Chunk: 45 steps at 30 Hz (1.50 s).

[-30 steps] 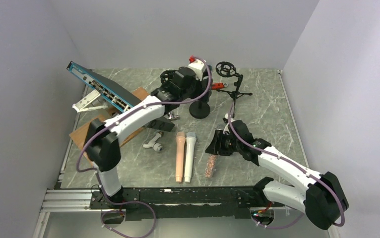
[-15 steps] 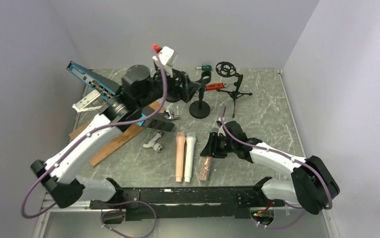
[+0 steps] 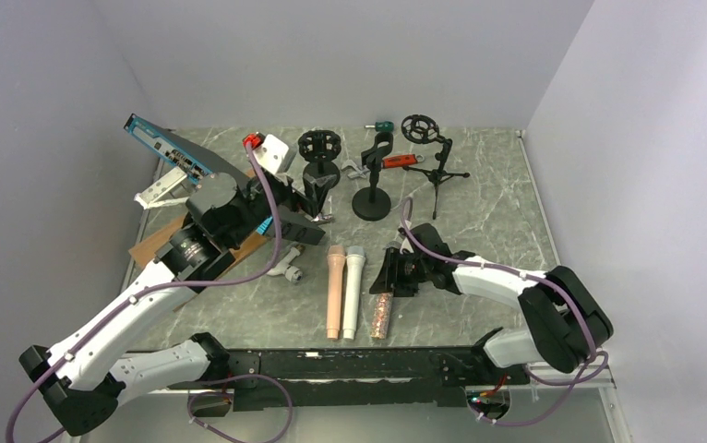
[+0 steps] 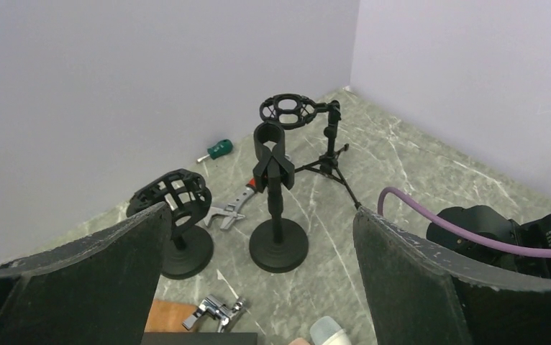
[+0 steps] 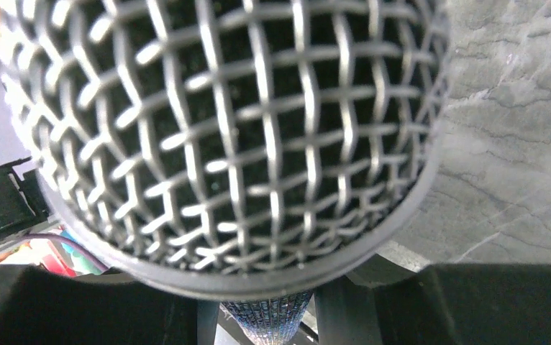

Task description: Remove the microphone from the stand

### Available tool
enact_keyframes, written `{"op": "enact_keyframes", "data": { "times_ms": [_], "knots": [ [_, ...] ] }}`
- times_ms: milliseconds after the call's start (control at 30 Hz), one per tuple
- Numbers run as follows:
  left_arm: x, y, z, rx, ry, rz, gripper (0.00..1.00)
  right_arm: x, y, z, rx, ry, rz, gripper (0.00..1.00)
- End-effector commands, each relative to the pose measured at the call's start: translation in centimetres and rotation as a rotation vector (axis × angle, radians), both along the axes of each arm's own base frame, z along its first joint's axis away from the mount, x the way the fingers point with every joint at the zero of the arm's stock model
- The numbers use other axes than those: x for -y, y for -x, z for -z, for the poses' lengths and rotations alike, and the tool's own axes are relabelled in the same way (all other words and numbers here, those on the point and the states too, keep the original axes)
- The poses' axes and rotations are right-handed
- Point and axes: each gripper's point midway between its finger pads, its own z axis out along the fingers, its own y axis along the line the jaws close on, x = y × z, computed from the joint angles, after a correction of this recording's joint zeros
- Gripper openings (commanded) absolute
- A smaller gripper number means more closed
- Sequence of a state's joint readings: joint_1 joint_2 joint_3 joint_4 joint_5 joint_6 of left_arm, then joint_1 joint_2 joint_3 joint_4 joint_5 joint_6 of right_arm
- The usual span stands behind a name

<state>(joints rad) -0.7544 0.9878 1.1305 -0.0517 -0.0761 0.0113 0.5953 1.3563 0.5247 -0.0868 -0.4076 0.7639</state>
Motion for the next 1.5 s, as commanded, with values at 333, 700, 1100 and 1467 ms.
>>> {"op": "enact_keyframes", "data": {
  "times_ms": [333, 700, 1100, 1467],
  "knots": [
    [-0.9, -0.1, -2.0, 0.145, 0.008, -0.039, 0.98, -0.3, -0.7, 0.8, -0.022, 0.063, -0.016, 0.52],
    [-0.8, 2.0, -1.3, 0.33, -0.113, -0.136, 0.99, 0.9, -0.9, -0.3, 0.021, 0.101, 0.032, 0.62],
    [0.2, 4.6, -3.9, 0.186, 0.083, -0.015, 0.99, 2.9, -3.9, -11.4, 0.311, 0.131, 0.1, 0.92],
    [-10.3, 12.6, -6.6, 0.018, 0.49, 0.042, 0.99, 12.8, -1.9, -24.3, 0.657, 0.287, 0.332, 1.0]
  ]
}}
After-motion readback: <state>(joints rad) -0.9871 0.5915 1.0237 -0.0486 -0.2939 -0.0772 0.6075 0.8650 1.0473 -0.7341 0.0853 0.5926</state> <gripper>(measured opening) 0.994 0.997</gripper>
